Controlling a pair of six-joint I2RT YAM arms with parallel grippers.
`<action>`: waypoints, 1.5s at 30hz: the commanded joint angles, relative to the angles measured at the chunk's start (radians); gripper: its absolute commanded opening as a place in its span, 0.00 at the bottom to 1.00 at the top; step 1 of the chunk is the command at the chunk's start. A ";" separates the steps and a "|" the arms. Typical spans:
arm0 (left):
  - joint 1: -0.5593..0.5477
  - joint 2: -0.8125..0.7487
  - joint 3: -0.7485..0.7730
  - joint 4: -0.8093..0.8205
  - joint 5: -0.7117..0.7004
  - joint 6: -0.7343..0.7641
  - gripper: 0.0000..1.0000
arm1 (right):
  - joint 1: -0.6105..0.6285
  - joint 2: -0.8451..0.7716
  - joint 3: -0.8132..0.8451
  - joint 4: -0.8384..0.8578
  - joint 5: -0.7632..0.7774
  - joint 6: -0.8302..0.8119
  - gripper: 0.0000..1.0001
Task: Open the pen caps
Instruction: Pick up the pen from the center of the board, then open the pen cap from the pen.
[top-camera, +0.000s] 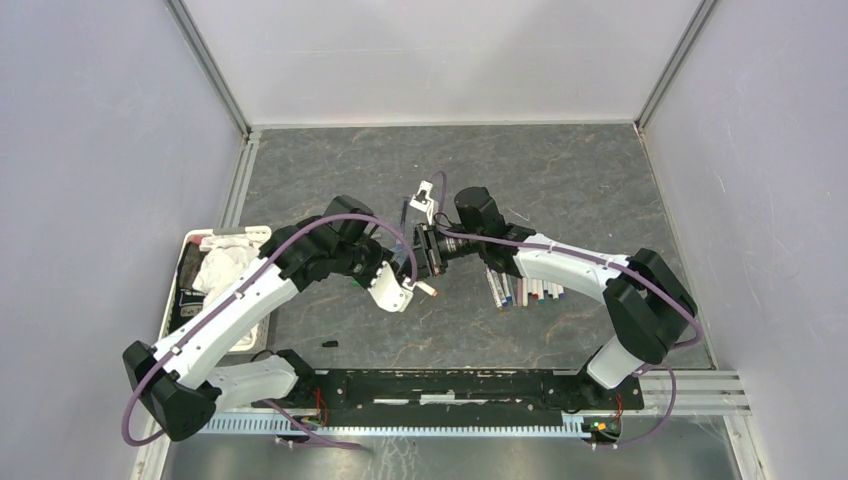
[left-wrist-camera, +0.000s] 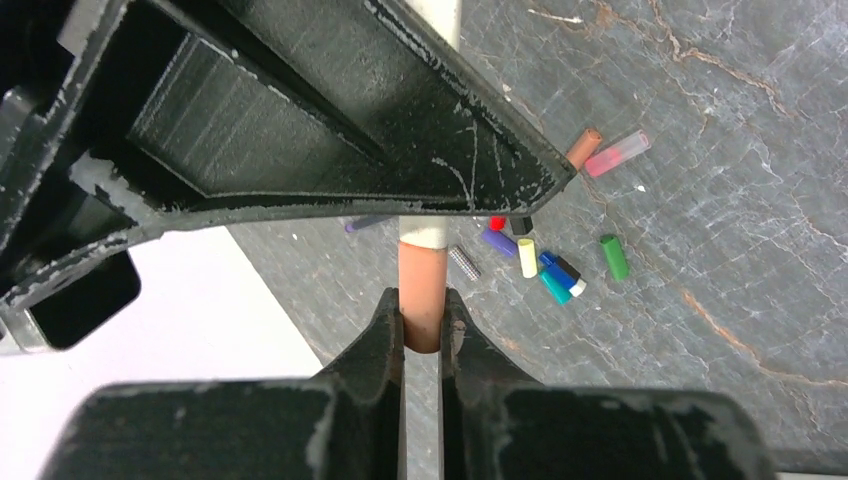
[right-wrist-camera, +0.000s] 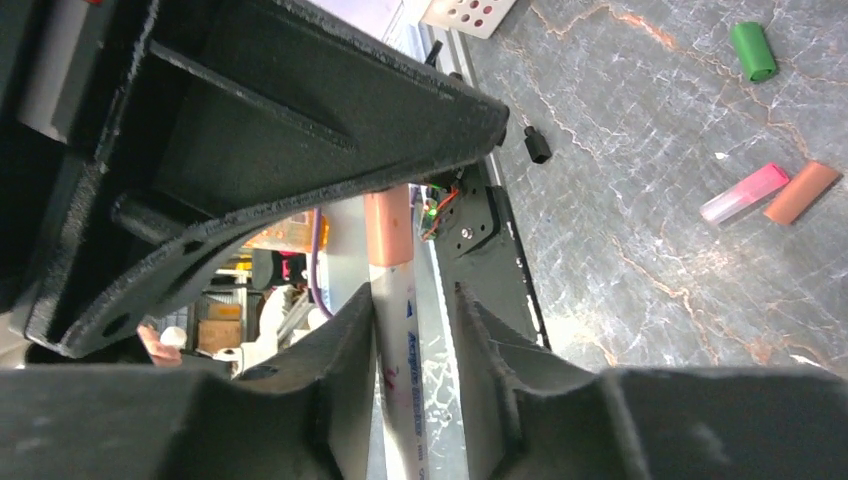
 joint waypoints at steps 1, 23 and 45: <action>-0.003 -0.001 0.021 0.019 -0.020 -0.075 0.02 | 0.002 -0.019 -0.015 0.072 -0.006 0.020 0.29; -0.014 -0.006 0.001 -0.030 0.092 0.017 0.48 | -0.001 0.002 0.052 0.004 -0.034 -0.011 0.00; -0.025 0.034 -0.040 -0.024 -0.061 0.046 0.02 | 0.002 0.030 0.064 -0.078 -0.047 -0.092 0.00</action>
